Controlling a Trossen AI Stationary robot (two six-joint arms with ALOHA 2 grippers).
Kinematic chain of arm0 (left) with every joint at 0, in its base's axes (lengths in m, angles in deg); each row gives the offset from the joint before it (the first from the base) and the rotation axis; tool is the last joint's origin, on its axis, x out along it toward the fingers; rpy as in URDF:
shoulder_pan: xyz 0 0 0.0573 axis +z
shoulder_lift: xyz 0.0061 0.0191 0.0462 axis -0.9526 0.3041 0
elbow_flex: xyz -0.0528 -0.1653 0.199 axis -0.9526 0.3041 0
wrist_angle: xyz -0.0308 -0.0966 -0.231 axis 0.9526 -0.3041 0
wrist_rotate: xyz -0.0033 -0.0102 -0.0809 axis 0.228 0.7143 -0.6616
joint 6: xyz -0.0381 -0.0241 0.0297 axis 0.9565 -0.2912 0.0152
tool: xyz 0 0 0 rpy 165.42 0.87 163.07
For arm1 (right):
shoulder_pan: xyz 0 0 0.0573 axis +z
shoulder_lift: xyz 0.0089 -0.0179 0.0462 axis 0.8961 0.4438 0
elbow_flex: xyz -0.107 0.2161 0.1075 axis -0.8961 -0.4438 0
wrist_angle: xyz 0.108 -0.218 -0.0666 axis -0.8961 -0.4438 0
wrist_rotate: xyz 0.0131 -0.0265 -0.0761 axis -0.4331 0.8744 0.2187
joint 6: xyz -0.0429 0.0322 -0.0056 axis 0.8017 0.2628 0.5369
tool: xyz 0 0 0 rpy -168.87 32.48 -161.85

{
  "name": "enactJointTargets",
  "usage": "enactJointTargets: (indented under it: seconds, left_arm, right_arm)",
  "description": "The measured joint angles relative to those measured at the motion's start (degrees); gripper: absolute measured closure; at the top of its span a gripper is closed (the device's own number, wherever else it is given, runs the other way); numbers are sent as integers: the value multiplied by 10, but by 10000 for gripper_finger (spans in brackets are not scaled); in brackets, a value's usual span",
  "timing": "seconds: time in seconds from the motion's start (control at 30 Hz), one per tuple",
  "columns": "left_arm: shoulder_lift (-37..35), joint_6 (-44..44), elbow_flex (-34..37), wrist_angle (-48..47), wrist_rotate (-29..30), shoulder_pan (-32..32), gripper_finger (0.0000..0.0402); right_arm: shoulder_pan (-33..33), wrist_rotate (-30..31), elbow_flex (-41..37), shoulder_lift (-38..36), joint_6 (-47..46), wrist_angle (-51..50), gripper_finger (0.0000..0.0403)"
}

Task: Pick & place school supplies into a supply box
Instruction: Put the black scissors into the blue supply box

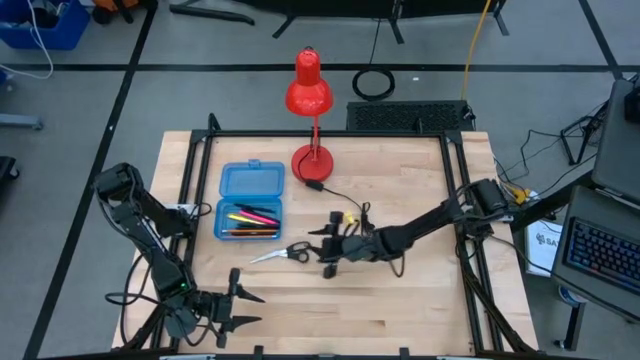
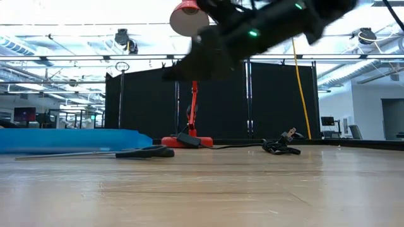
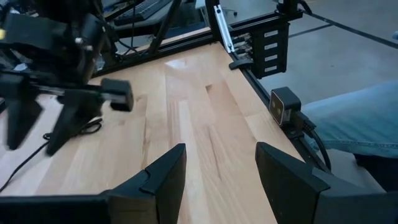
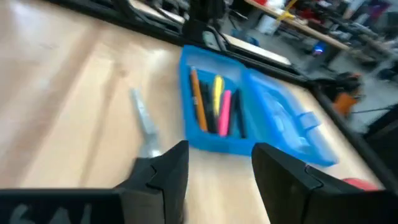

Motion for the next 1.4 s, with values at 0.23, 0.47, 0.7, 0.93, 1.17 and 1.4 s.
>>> enactJointTargets:
  seconds: [0.23,0.47,0.7,0.93,1.17,1.4]
  left_arm:
    - [1,12,0,-4,-2,18,201]
    - [1,18,0,-19,-3,18,201]
    - [1,18,0,-21,-2,18,201]
    - [1,18,0,-20,0,18,201]
    - [1,22,0,-20,0,21,201]
    - [1,31,0,-36,0,21,201]
  right_arm:
    - [-34,-126,-114,-40,-91,91,242]
    - [-58,-201,-119,-38,-143,62,243]
    - [-65,-274,-119,-38,-199,54,243]
    - [-50,-217,-118,-34,-207,70,243]
    - [-22,-161,-81,13,-228,84,243]
    - [-20,-108,14,48,-279,-52,243]
